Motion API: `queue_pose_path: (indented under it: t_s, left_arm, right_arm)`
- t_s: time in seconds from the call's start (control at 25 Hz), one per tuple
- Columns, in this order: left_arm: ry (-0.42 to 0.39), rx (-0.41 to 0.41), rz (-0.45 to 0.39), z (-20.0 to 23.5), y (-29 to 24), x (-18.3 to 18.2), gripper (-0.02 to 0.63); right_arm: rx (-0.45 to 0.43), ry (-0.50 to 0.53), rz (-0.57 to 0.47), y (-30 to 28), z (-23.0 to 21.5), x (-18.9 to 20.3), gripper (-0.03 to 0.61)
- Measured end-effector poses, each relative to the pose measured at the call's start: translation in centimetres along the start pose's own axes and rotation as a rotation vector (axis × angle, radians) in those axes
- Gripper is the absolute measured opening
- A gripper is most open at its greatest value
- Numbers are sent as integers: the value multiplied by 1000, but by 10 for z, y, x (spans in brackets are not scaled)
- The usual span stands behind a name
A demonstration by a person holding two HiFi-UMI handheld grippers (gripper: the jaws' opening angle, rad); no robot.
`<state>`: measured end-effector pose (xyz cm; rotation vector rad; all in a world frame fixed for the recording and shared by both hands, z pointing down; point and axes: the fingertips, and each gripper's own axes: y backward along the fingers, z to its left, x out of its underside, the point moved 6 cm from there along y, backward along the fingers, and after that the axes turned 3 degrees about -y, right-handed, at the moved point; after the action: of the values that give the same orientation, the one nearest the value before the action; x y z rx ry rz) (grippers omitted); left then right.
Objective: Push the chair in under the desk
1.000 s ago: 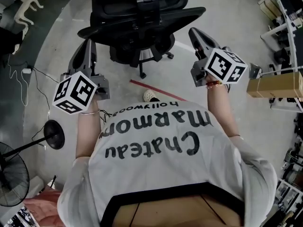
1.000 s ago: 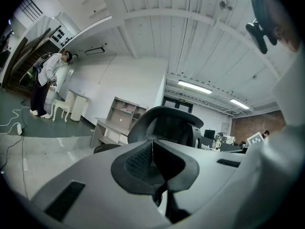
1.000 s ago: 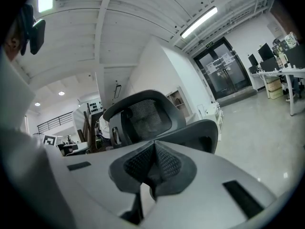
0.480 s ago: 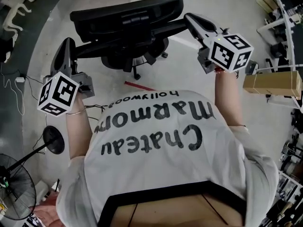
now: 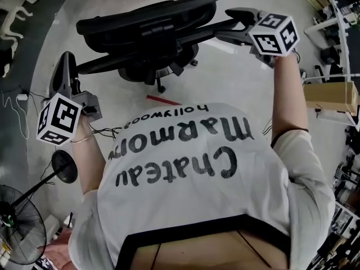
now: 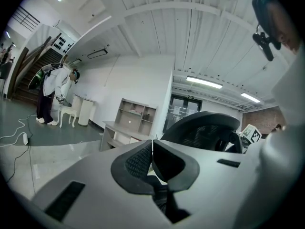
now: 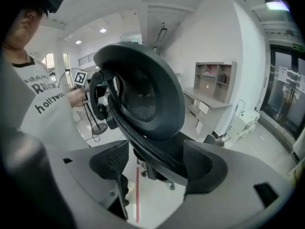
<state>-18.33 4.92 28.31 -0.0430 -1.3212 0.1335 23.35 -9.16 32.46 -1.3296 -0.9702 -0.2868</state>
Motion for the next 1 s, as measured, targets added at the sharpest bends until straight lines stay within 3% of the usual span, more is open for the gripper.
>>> queue_pose_path:
  t_s: [0.12, 0.2, 0.28, 0.32, 0.4, 0.48, 0.6, 0.8, 0.88, 1.0]
  left_arm:
    - [-30, 6, 0, 3, 5, 0, 21]
    - [-53, 19, -9, 4, 6, -3, 28]
    - [-63, 74, 7, 2, 4, -4, 174]
    - [-68, 112, 25, -1, 2, -4, 213]
    - [-107, 195, 70, -9, 1, -4, 230]
    - [-200, 269, 119, -15, 3, 0, 232]
    - [-394, 306, 205, -15, 5, 11, 232]
    - [-674, 363, 432, -17, 1, 36, 247]
    - [-741, 340, 476, -18, -6, 44, 261]
    - [-763, 325, 477, -19, -10, 46, 265]
  right_arm:
    - [12, 104, 96, -12, -3, 3, 353]
    - [7, 124, 101, -13, -4, 3, 351]
    - [-6, 126, 86, -12, -6, 1, 350]
    - [-15, 127, 83, -13, -8, 0, 350]
    - [-32, 127, 91, -13, -12, 0, 350]
    - [-42, 127, 102, -12, -12, 2, 348]
    - [-41, 132, 99, -12, -10, 5, 351]
    - [-44, 125, 79, -12, -11, 4, 356]
    - [-41, 125, 75, -12, -12, 3, 359]
    - [-33, 143, 57, -12, -12, 2, 357]
